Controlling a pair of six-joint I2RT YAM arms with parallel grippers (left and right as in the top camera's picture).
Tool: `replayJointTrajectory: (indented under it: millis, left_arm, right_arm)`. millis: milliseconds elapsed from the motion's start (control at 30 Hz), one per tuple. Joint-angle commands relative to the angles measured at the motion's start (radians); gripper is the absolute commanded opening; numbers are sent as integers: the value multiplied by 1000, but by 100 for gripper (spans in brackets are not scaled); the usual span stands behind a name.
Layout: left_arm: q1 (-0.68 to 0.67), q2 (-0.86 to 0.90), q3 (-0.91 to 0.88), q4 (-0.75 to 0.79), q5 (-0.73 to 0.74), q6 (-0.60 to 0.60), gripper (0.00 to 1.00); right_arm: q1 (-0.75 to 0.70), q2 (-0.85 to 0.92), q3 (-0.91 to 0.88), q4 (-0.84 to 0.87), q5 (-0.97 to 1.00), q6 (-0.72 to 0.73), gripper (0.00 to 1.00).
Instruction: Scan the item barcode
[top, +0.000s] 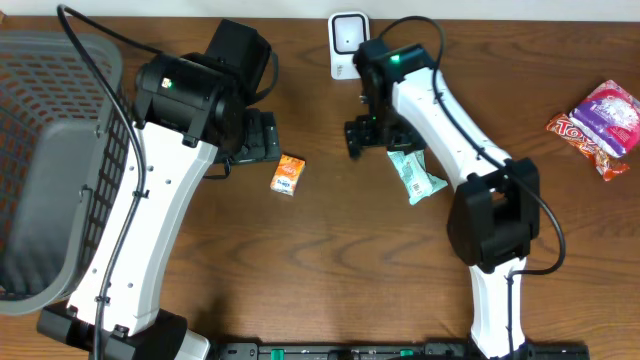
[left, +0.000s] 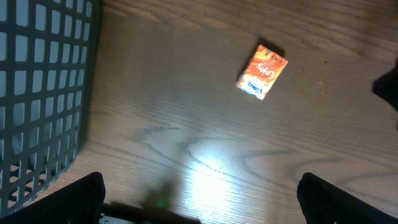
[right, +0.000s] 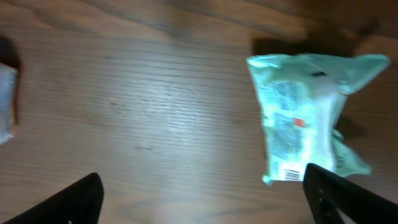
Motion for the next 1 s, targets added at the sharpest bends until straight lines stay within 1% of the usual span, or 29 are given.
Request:
replayJointTrajectory:
  millis: [0,167,233,300,367,500,533,800,967]
  left_arm:
    - [3,0,8,-49,-2,-4,98]
    - [3,0,8,-49,-2,-4,98]
    - [3,0,8,-49,-2,-4,98]
    - [3,0,8,-49,-2,-4,98]
    - [3,0,8,-49,-2,-4,98]
    - [3,0,8,-49,-2,-4,98]
    - [3,0,8,-49,-2,-4,98]
    - [3,0,8,-49,-2,-4,98]
    - [3,0,8,-49,-2,-4,98]
  right_arm:
    - [-35,-8,3,-20,-5,-51,95]
    - [-39,-7,3,-14,-22,-53,91]
    - [-25,-6,-1,-5,-3,-87,91]
    - [0,-6,-13,6,76,-100,91]
    - [22,-6,-35,20,152,-100,89]
    - [51,-6,-112,74,238,-100,88]
    - [54,-6,-154,105,253,-100,88]
    - [32,-6,-310,225,307,-100,91]
    - [12,-6,-360,264,304,-99,88]
